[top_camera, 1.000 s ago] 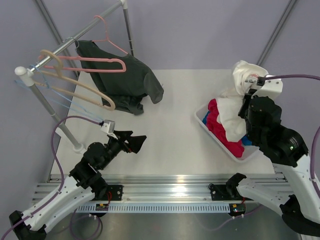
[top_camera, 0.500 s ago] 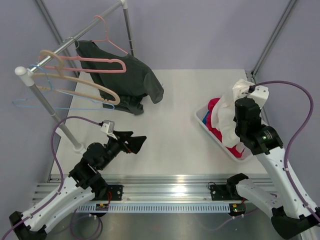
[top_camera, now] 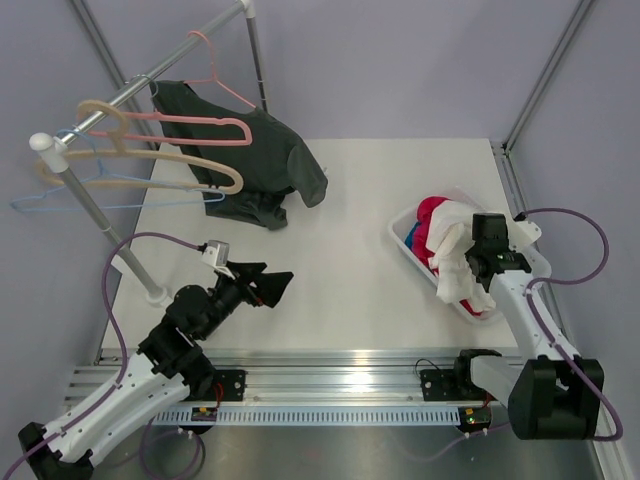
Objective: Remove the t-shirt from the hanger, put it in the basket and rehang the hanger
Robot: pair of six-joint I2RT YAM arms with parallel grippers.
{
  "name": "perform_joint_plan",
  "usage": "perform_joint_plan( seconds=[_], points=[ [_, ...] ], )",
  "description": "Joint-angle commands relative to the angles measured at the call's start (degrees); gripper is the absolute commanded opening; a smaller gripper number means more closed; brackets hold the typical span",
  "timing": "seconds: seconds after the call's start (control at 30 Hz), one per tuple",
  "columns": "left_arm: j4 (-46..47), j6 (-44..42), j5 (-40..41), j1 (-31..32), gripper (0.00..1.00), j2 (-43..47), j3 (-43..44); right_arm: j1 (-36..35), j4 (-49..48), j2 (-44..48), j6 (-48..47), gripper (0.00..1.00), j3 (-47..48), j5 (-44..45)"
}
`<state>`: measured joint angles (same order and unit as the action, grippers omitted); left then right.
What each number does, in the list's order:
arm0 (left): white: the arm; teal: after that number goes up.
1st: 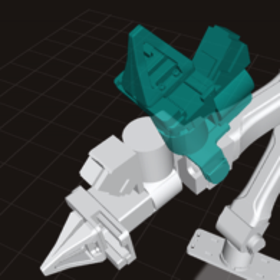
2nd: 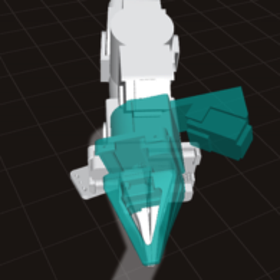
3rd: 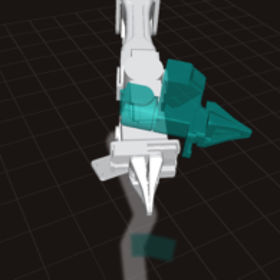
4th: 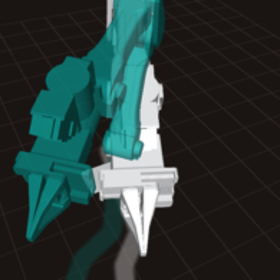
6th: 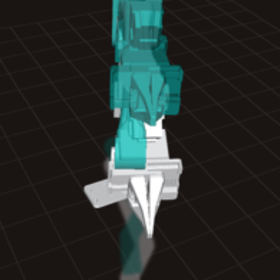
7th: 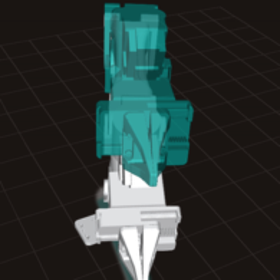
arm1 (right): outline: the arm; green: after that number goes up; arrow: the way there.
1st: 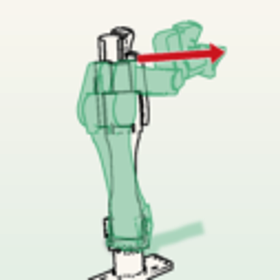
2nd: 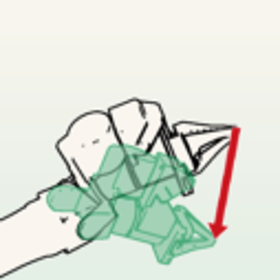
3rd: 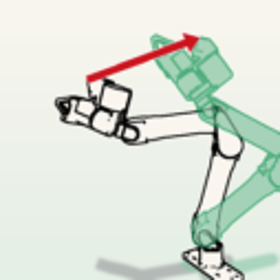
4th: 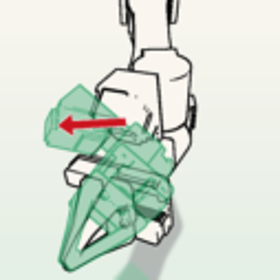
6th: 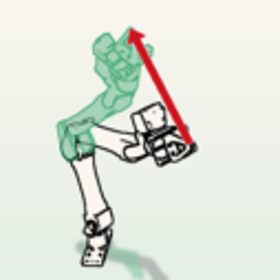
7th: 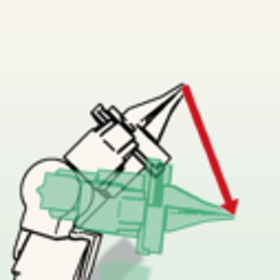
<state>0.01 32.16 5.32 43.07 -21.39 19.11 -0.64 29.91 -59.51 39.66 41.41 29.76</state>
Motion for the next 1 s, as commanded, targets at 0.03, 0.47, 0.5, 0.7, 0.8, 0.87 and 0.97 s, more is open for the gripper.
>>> perform_joint_plan(
  seconds=[0.03, 0.47, 0.5, 0.7, 0.8, 0.87, 0.97],
  points=[
    [3.2, 0.9, -0.9, 0.3, 0.99, -0.3, 1.2, 4.0, -8.5, -5.9, 9.8, 0.00, -2.7, -5.8],
    [2.6, 0.5, 0.3, 0.3, 0.99, 0.3, 1.0, 7.8, -7.9, -7.2, 8.4, 0.39, 0.0, -5.2],
    [2.5, 0.4, 0.4, 0.3, 0.99, 0.3, 1.0, 7.8, -7.2, -6.0, 8.0, 0.48, 0.9, -4.8],
    [2.1, 0.6, 0.3, 0.3, 0.99, 0.6, 1.2, 7.8, 2.7, 7.0, 3.8, 0.68, 7.7, 1.7],
    [2.2, 0.8, 0.3, 0.3, 0.99, 0.9, 1.4, 7.8, 7.2, 10.0, 1.9, 0.68, 12.5, 3.6],
    [2.3, 1.1, 0.3, 0.3, 0.99, 0.9, 1.3, 7.8, 8.5, 11.5, 0.2, 0.66, 14.4, 3.4],
    [2.2, 1.0, 0.1, 0.3, 0.99, 0.9, 1.2, 7.8, 8.2, 13.4, -3.0, 0.52, 15.1, -6.8]
  ],
)
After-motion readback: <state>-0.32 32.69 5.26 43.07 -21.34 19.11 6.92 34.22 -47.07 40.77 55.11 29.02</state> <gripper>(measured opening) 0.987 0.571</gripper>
